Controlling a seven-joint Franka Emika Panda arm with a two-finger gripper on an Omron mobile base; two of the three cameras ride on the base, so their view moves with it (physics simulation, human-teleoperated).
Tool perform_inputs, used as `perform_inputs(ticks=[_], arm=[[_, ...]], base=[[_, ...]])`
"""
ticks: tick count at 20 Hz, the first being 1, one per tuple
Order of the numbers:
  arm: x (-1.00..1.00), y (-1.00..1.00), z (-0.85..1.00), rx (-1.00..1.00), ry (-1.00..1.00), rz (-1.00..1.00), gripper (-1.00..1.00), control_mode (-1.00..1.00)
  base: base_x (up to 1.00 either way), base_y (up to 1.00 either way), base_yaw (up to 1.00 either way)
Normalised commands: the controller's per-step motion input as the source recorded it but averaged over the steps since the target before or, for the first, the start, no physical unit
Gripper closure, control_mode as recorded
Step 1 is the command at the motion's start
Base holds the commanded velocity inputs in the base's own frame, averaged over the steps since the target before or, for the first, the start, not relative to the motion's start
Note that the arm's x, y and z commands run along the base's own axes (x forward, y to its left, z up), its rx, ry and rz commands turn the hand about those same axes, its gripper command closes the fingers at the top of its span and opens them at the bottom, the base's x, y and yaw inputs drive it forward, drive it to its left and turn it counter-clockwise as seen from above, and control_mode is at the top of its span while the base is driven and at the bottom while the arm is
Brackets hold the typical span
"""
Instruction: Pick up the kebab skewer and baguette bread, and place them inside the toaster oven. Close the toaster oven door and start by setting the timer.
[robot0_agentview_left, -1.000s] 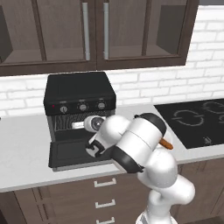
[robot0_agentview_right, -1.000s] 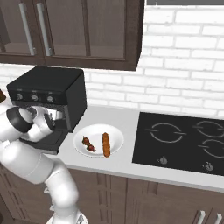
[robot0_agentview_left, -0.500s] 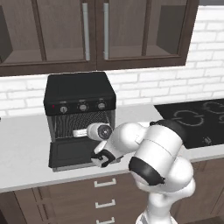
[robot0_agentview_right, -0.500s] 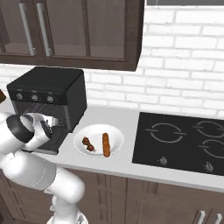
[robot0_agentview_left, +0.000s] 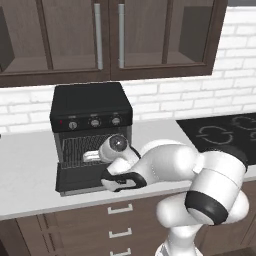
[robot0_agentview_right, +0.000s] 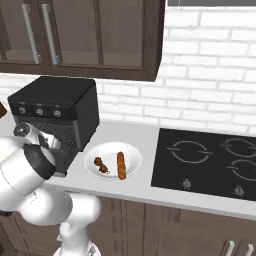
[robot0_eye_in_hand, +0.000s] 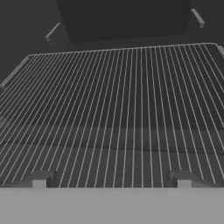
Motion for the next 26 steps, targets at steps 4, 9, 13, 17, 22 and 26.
perform_inputs(ticks=[4, 9, 13, 17, 22, 26], arm=[[-0.8, 0.0, -0.6, 0.0, 0.17, -0.05, -1.0, -1.0], [-0.68, 0.0, -0.52, 0.0, 0.14, -0.03, -1.0, -1.0], [-0.51, 0.0, -0.38, 0.0, 0.09, 0.0, -1.0, -1.0], [-0.22, -0.13, -0.07, 0.0, 0.02, 0.0, -1.0, -1.0], [-0.36, -0.87, 0.72, 0.02, -0.01, 0.0, -1.0, -1.0], [-0.31, -1.0, 0.57, 0.02, 0.07, 0.01, -1.0, -1.0]], base=[[0.0, 0.0, 0.0], [0.0, 0.0, 0.0], [0.0, 0.0, 0.0], [0.0, 0.0, 0.0], [0.0, 0.0, 0.0], [0.0, 0.0, 0.0]])
